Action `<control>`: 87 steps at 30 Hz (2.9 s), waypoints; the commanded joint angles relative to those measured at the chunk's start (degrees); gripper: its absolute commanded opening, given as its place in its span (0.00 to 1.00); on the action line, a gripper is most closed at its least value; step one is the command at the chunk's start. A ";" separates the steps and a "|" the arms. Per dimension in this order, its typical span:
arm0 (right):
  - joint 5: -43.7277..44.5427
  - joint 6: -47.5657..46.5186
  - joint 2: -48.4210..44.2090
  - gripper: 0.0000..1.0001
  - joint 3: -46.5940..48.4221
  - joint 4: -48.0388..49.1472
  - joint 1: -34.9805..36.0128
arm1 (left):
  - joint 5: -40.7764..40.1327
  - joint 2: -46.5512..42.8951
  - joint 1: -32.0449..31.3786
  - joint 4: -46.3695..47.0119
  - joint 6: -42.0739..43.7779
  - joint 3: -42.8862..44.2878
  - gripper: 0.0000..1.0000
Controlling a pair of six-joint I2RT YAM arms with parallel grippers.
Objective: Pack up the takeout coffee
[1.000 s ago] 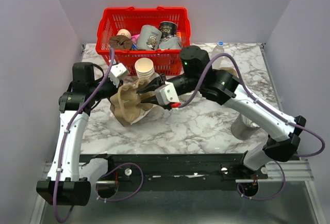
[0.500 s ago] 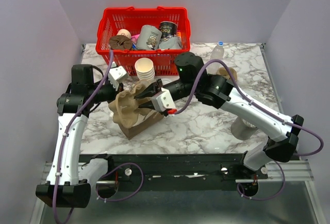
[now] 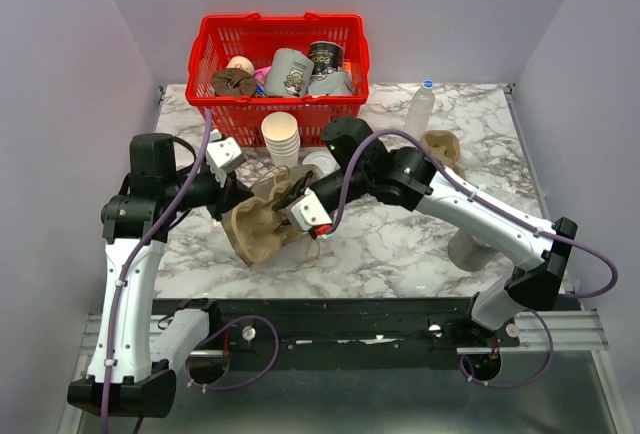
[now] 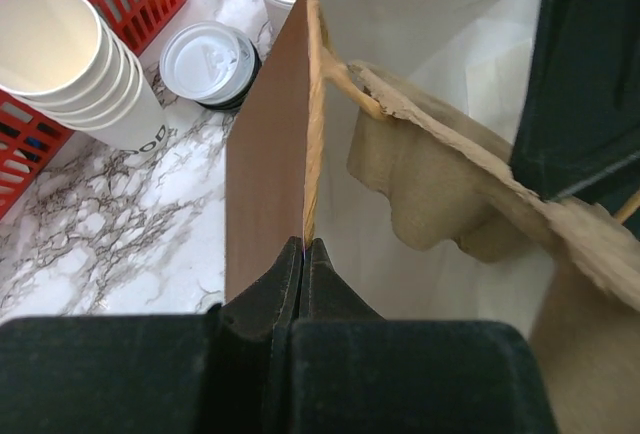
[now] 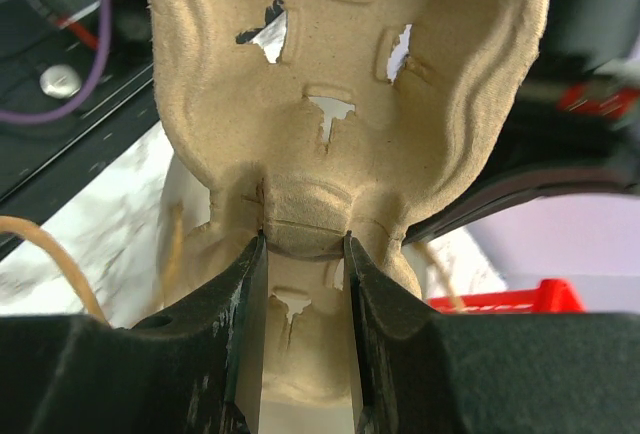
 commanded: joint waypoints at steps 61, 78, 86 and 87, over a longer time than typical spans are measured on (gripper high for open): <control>36.59 18.18 21.43 0.01 20.74 -46.03 6.68 | 3.66 -4.28 -4.24 19.11 -30.77 -6.98 0.64; 36.15 15.55 24.24 0.01 19.24 -48.05 4.83 | -3.02 -3.22 -4.07 21.75 -32.19 -2.59 0.75; 33.42 13.53 25.82 0.01 17.32 -48.14 4.65 | -4.87 -2.43 -3.89 18.94 -29.11 -0.12 0.76; 33.33 13.27 26.00 0.01 16.70 -48.14 4.65 | -4.87 -2.34 -3.80 18.85 -29.11 -0.03 0.76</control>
